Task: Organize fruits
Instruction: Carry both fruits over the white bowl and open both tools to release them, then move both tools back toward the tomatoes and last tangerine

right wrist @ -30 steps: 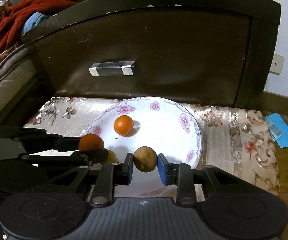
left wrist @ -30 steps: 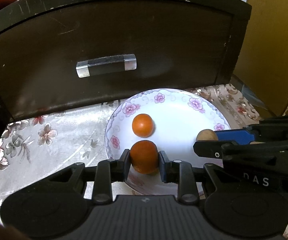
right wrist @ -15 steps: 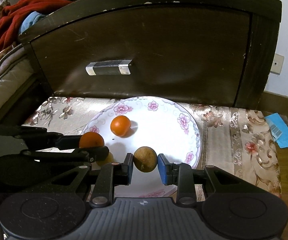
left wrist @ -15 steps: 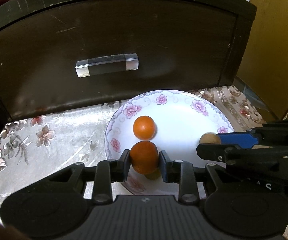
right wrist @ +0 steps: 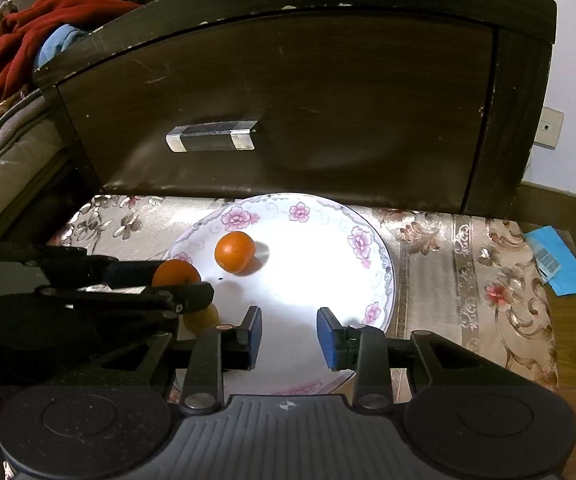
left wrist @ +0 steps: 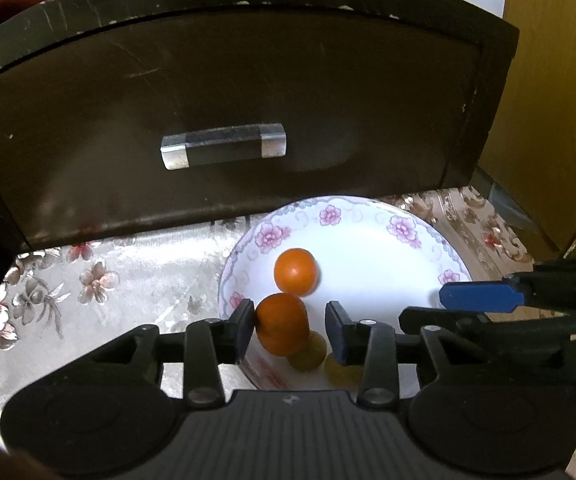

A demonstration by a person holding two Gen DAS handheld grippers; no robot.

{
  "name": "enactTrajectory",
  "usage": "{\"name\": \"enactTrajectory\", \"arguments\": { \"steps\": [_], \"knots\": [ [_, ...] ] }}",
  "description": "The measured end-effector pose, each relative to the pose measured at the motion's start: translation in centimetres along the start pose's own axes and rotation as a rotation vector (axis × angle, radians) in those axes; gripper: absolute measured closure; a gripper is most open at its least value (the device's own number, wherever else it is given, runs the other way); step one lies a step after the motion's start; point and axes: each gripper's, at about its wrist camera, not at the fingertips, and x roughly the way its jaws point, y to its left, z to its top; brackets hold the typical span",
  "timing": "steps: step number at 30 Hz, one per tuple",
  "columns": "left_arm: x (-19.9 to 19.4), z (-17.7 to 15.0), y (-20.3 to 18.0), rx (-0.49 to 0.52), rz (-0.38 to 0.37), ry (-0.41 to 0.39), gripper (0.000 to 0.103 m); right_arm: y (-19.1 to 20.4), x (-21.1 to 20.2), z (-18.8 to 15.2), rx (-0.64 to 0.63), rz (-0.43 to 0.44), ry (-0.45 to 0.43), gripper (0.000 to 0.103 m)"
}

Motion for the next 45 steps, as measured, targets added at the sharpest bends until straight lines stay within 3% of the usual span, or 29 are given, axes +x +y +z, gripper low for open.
{"name": "enactTrajectory", "arguments": {
  "steps": [23,45],
  "knots": [
    [-3.7,-0.3,0.9,0.005,0.034,-0.028,0.056,1.7,-2.4,-0.6,-0.016,0.023,-0.020,0.073],
    [-9.8,-6.1,3.7,-0.018,0.070,0.055,0.056,7.3,-3.1,-4.0,-0.136,0.159,0.073,0.071]
  ]
}}
